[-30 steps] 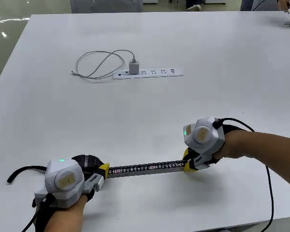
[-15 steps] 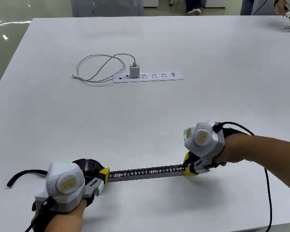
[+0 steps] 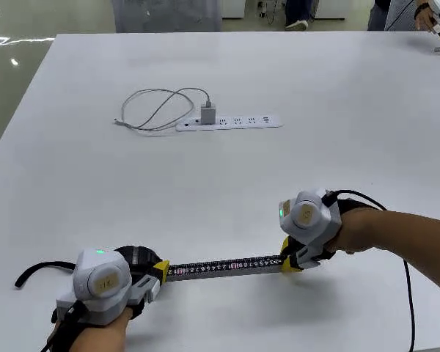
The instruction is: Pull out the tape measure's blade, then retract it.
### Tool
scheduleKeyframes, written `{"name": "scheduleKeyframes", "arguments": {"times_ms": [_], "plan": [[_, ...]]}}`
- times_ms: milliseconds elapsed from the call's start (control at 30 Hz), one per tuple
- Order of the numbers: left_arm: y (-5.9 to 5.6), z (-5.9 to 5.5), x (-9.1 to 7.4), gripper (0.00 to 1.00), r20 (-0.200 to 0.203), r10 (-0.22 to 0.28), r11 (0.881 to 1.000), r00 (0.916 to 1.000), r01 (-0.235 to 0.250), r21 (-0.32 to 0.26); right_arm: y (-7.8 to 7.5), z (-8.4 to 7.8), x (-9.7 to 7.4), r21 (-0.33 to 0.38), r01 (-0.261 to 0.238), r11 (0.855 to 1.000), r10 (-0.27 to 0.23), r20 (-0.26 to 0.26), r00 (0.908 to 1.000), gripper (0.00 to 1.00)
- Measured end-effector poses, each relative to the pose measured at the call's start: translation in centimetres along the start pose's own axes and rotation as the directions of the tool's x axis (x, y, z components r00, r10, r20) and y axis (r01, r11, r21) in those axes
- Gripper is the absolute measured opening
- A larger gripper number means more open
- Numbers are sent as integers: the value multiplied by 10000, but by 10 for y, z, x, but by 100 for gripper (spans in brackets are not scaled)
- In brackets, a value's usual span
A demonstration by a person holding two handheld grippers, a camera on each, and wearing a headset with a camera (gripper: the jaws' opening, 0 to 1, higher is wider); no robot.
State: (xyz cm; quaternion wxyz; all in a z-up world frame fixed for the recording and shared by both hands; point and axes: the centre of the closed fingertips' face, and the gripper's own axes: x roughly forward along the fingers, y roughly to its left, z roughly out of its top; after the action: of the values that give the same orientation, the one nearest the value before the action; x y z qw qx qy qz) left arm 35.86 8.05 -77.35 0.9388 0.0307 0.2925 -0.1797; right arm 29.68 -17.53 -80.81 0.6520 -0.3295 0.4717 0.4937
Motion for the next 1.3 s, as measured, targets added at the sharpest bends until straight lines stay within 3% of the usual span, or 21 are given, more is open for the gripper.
{"name": "scheduleKeyframes", "arguments": {"times_ms": [833,1067,1167,1300], "plan": [[0,0,0,61,-166,-24,10000,9999,24,15,0,5,2,358,-112,9993,115,-85,9999,9],[-1,0,-1,61,-188,-30,10000,9998,30,20,1,8,2,342,-133,9993,139,-159,9998,9],[-1,0,-1,61,-199,-29,10000,9998,29,21,2,9,3,8,-217,9998,217,-100,9997,9],[-1,0,-1,61,-211,-28,10000,9998,28,15,1,10,3,294,-232,9993,234,-72,9997,9]]}}
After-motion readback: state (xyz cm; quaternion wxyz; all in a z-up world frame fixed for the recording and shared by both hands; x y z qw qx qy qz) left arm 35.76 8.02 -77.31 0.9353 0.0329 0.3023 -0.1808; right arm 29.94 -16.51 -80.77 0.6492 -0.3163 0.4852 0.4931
